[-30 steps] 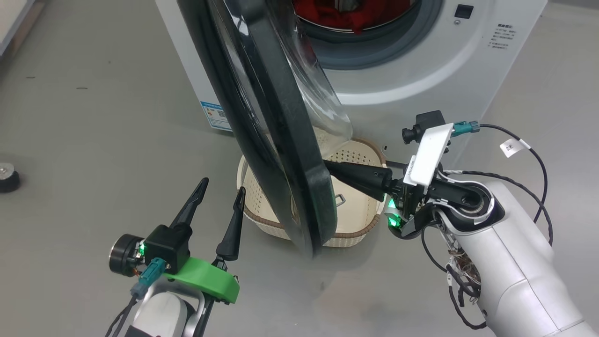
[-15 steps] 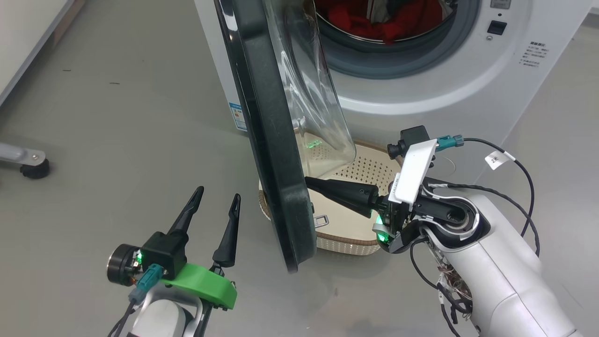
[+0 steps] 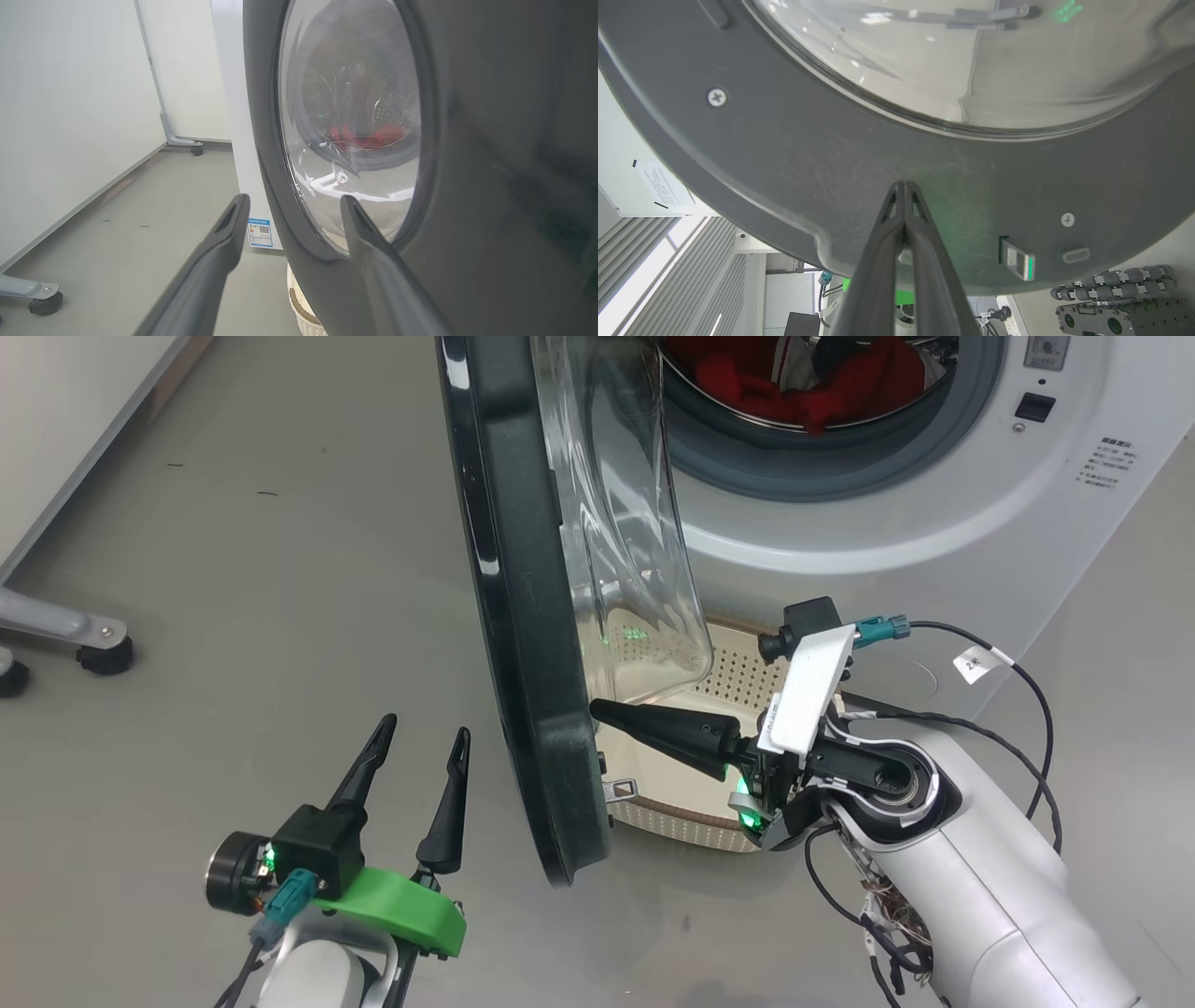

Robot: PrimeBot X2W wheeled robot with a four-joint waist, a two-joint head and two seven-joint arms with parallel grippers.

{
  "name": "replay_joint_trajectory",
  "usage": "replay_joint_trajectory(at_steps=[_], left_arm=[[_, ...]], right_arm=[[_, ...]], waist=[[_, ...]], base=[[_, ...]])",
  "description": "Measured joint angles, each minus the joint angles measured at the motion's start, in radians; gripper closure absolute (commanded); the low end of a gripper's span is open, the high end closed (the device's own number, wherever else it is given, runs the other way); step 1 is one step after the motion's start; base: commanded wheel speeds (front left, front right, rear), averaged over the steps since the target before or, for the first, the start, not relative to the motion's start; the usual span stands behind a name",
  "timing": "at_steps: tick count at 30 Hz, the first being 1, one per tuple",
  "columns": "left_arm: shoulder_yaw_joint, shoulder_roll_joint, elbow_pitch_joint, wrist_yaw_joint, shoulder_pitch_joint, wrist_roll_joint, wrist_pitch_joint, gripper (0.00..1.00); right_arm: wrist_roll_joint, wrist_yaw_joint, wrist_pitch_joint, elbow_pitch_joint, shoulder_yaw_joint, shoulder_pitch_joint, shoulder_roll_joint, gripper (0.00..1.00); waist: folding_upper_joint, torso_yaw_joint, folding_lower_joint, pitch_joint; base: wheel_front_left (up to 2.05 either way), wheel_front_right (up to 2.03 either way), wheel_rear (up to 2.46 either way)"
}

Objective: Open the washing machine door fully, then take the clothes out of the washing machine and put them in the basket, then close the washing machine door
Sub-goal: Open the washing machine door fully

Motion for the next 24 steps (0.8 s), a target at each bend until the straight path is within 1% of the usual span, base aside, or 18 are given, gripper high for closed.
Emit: replay_joint_trajectory(at_steps=[8,10,13,17,18,19,20,21,24], left_arm=[[0.004,0.0,-0.004,0.0,0.004,0.0,0.0,0.0],[0.015,0.0,-0.006,0.009,0.01,0.0,0.0,0.0],[0.02,0.001,-0.006,0.009,0.019,0.0,0.0,0.0],[0.017,0.0,-0.005,0.009,0.019,0.0,0.0,0.0],[0.017,0.0,-0.005,0.009,0.019,0.0,0.0,0.0],[0.018,0.0,-0.005,0.009,0.019,0.0,0.0,0.0],[0.018,0.0,-0.005,0.009,0.019,0.0,0.0,0.0],[0.019,0.0,-0.005,0.009,0.019,0.0,0.0,0.0],[0.021,0.0,-0.005,0.009,0.02,0.0,0.0,0.0]], right_arm=[[0.014,0.0,-0.051,-0.021,-0.037,0.024,0.004,1.0],[0.04,0.0,-0.061,-0.036,-0.047,0.037,0.004,1.0],[0.042,0.0,-0.096,-0.056,-0.084,0.057,0.006,1.0],[0.026,0.0,-0.165,-0.092,-0.167,0.093,0.006,1.0],[0.02,0.0,-0.185,-0.101,-0.188,0.102,0.005,0.86],[0.012,0.0,-0.2,-0.11,-0.204,0.112,0.002,0.65],[0.0,0.0,-0.217,-0.115,-0.22,0.125,-0.002,0.29],[-0.011,0.0,-0.239,-0.123,-0.236,0.141,-0.003,0.0],[-0.054,0.0,-0.309,-0.144,-0.285,0.186,-0.019,0.0]], waist=[[0.0,-0.005,0.0,-0.002],[0.0,-0.011,0.0,-0.003],[0.0,-0.022,0.0,-0.005],[0.0,-0.034,0.0,-0.008],[0.0,-0.036,0.0,-0.009],[0.0,-0.038,0.0,-0.009],[0.0,-0.04,0.0,-0.011],[0.0,-0.041,0.0,-0.012],[0.0,-0.046,0.0001,-0.013]], base=[[0.0,0.0,0.0],[0.0,0.0,0.0],[0.0,0.0,0.0],[0.0,0.0,0.0],[0.0,0.0,0.0],[0.0,0.0,0.0],[0.0,0.0,0.0],[0.0,0.0,0.0],[0.0,0.0,0.0]])
